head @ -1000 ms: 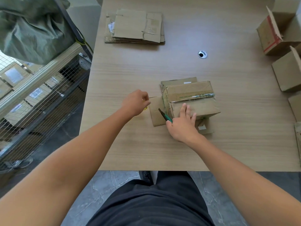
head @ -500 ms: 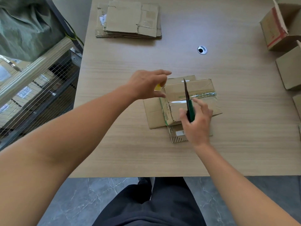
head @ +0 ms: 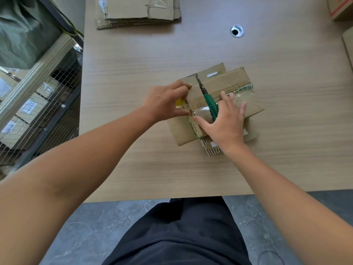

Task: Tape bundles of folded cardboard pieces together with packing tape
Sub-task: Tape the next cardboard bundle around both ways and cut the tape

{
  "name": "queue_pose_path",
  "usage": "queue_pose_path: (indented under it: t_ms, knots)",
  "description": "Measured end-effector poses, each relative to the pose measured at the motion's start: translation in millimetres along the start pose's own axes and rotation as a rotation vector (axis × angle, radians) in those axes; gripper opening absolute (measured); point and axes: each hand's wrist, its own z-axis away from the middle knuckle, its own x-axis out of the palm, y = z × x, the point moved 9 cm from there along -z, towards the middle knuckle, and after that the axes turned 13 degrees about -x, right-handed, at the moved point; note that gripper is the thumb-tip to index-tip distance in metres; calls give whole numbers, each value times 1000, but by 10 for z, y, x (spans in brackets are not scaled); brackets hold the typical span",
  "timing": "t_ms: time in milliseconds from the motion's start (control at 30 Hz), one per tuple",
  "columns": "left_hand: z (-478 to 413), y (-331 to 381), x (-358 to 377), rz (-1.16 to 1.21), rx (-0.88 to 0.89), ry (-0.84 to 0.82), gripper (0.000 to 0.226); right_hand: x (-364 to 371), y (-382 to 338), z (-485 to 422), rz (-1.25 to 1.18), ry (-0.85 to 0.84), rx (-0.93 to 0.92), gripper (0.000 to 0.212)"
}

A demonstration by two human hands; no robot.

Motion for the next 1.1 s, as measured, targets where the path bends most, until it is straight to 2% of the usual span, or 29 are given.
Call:
queue_pose_path:
  t_ms: [100, 200, 300, 367, 467, 500, 600, 667, 733, 767, 867, 933, 1000, 1100]
  knots:
    - [157, 12, -22, 26, -53, 32, 55, -32, 26, -74, -32, -63, -145, 70]
    - [329, 69, 25, -25, -195, 103, 52, -43, 62, -122, -14, -144, -239, 69]
    - [423, 182, 76, -77, -346, 148, 52, -102, 88, -100, 13, -120, -202, 53]
    - [469, 243, 111, -67, -386, 150, 50, -116, 104, -22, -40, -88, -144, 37]
    - [600, 263, 171, 24, -361, 79, 43, -94, 136, 104, -344, -49, -116, 18]
    - [638, 244, 180, 75, -343, 31, 39, -99, 158, 110, -445, -51, -120, 24]
    - [737, 151, 118, 235, -340, -104, 29, -107, 193, 56, -640, -174, -113, 63]
    - [790, 67, 45, 367, -425, -165, 27, -147, 142, 12, -703, -273, -131, 69]
    - [833, 29, -33, 510, -518, -205, 22, -246, 75, -5, -708, -299, -150, 67]
    - [851, 29, -84, 577, -549, -211, 19, -339, 40, -12, -690, -248, -170, 59]
    - [903, 139, -284, 730, -560, -205, 20, -740, -80, 111, -699, 67, -139, 17]
    - [926, 306, -413, 778, -509, -205, 23, -811, -229, 326, -922, 125, -7, 16]
    - [933, 509, -498, 801, -438, -224, 24, -759, -424, 542, -1073, 72, 85, 21]
    - [975, 749, -544, 825, -351, -245, 25, -734, -643, 793, -1057, 8, 145, 38]
